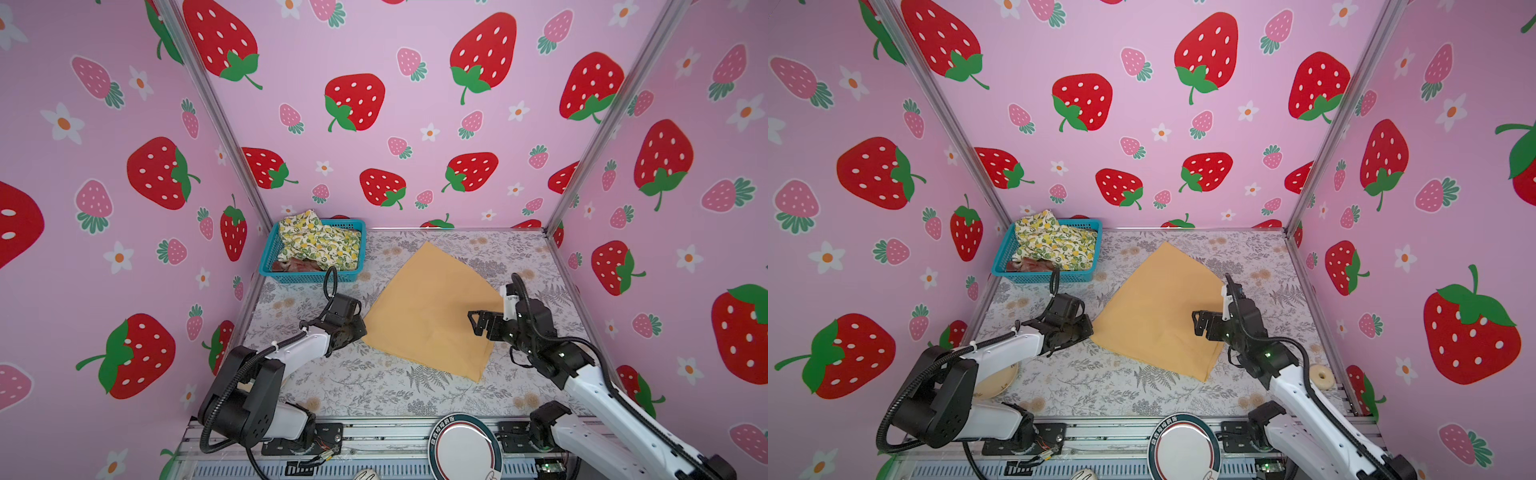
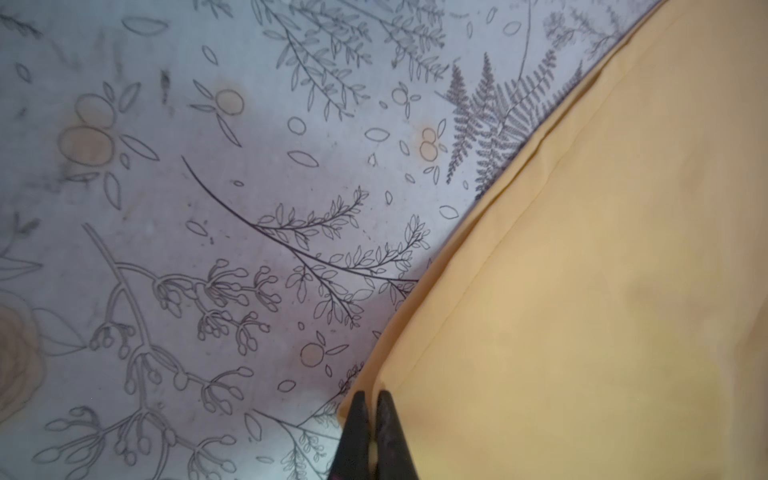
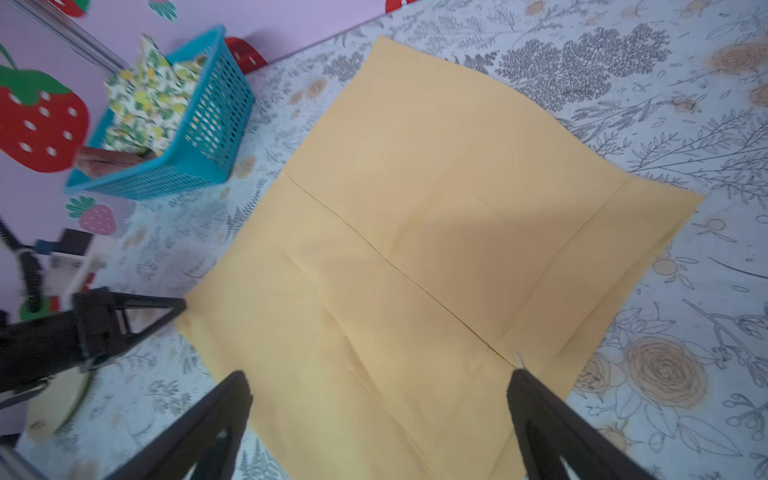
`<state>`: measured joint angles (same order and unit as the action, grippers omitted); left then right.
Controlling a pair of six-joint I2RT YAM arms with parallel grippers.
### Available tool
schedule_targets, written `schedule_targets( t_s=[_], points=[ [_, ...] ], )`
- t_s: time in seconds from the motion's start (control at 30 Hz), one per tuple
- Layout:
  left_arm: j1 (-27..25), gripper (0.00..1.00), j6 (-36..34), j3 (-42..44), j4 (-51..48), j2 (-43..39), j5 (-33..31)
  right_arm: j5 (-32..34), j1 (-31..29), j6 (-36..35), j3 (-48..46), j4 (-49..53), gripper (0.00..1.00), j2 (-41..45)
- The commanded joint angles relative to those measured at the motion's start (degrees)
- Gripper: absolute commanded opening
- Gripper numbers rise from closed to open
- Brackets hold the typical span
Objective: Fold and stack the skirts
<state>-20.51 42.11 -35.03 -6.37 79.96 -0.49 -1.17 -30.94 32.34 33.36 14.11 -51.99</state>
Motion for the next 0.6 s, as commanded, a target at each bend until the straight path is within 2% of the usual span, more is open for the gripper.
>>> schedule_targets(
  t_s=[0.0,0.13,0.17,0.2,0.3,0.4,0.57],
  points=[
    [1.4,0.0,0.0,-2.0,-2.4,-1.8,-2.7,3.5,-1.1,-7.5,2.2,0.0,1.0,-4.5],
    [2.7,0.0,-0.9,-6.1,-6.4,-1.7,-2.2,4.2,-4.1,-11.6,4.4,1.0,1.0,-8.2],
    [2.7,0.04,-0.8,-7.1,-7.4,-1.7,-1.8,4.3,-5.0,-12.3,4.8,1.3,1.0,-9.0],
    [2.7,0.12,-0.4,-7.6,-7.7,-1.7,-0.7,4.5,-5.8,-12.7,5.0,1.6,1.0,-9.6],
    [2.6,0.3,2.5,-5.8,-6.3,-3.0,1.0,5.4,-8.3,-13.4,5.3,1.9,1.0,-10.6],
    [2.6,0.39,4.1,-4.0,-7.1,-4.2,0.9,6.2,-11.3,-13.1,5.9,2.6,0.99,-11.4],
    [2.6,0.41,5.6,0.6,-7.0,-7.7,0.8,9.9,-16.3,-12.5,8.0,4.6,0.98,-13.5]
  ],
)
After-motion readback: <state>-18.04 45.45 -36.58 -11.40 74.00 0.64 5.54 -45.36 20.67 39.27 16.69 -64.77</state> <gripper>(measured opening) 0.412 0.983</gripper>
